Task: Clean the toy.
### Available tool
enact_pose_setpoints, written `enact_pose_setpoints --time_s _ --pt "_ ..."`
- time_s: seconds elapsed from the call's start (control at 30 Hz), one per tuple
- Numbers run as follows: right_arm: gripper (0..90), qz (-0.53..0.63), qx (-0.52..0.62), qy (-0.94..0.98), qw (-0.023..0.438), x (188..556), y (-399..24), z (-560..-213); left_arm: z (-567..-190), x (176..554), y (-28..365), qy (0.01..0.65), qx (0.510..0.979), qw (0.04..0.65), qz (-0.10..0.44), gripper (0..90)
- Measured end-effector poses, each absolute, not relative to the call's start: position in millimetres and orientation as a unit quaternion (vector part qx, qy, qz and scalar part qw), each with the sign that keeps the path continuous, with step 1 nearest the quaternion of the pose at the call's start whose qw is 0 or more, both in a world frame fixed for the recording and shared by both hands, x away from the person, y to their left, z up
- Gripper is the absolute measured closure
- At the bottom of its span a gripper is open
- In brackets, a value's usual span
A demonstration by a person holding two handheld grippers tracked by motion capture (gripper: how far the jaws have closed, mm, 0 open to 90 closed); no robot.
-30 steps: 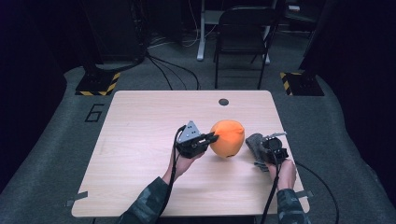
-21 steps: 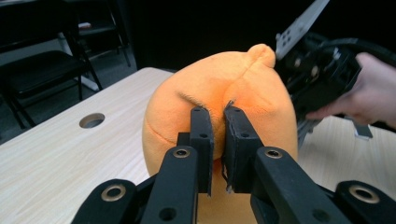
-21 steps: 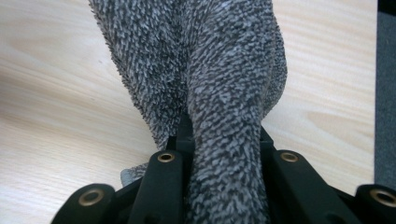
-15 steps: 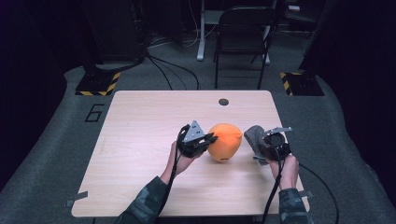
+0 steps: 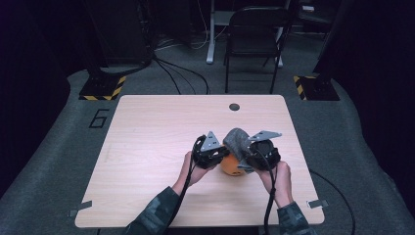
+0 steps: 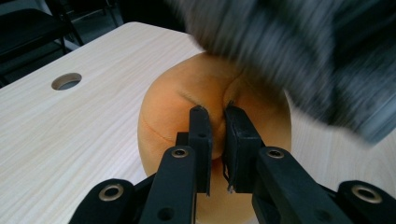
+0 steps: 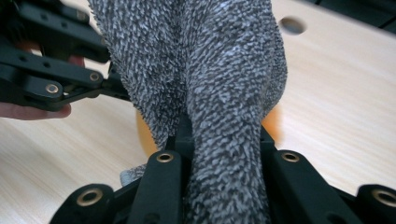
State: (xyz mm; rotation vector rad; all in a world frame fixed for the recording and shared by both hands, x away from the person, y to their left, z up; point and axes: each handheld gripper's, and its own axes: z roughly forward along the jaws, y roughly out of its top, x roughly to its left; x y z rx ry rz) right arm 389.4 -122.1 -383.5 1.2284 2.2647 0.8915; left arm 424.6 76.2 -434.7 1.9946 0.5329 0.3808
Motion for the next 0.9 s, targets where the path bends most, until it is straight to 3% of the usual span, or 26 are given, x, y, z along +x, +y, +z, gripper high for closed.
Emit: enact_pose_setpoints --time_s 0.17,0.43,0.53,0.67,0.9 --pt "73.2 0.297 0.445 0.816 0.219 396 -116 -399 -439 425 75 0.216 0.83 0.488 0.16 82.0" --pt "73.2 0.292 0.483 0.794 0.226 409 -145 -406 -441 425 75 0.214 0.832 0.488 0.153 82.0" --pt "73.4 0.267 0.499 0.784 0.255 413 -157 -410 -441 424 74 0.215 0.831 0.49 0.152 82.0" --pt "73.2 0.258 0.527 0.774 0.238 420 -178 -421 -441 424 75 0.216 0.83 0.492 0.149 81.9" --pt "73.0 0.317 0.484 0.779 0.24 401 -160 -385 -441 424 75 0.216 0.83 0.492 0.149 81.8"
